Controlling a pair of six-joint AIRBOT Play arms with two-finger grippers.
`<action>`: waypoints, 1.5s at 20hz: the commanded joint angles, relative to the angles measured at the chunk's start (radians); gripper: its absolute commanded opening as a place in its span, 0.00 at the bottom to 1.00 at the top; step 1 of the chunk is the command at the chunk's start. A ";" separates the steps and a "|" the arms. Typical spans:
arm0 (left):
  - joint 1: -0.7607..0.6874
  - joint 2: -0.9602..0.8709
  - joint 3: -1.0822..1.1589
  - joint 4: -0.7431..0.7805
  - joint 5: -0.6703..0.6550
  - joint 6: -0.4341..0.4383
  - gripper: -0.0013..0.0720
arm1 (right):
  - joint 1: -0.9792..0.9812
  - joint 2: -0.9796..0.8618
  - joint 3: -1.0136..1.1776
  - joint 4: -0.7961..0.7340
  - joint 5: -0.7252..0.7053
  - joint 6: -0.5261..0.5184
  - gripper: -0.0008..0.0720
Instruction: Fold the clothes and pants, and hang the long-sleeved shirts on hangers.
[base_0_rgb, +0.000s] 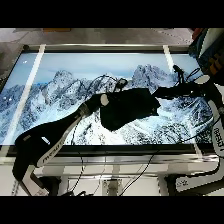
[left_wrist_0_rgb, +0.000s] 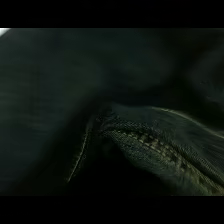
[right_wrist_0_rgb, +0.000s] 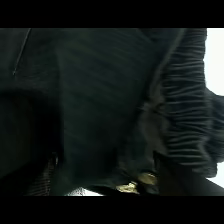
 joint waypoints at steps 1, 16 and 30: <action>-0.116 -0.001 0.001 -0.083 -0.077 0.000 0.04 | 0.063 0.000 0.000 -0.111 0.008 -0.010 0.95; 0.024 0.090 0.001 -0.062 -0.073 -0.001 0.04 | 0.084 -0.213 0.210 -0.420 -0.156 0.233 0.94; 0.084 0.091 0.001 0.194 -0.083 -0.001 0.04 | 0.024 -0.433 0.208 0.217 0.398 0.155 0.92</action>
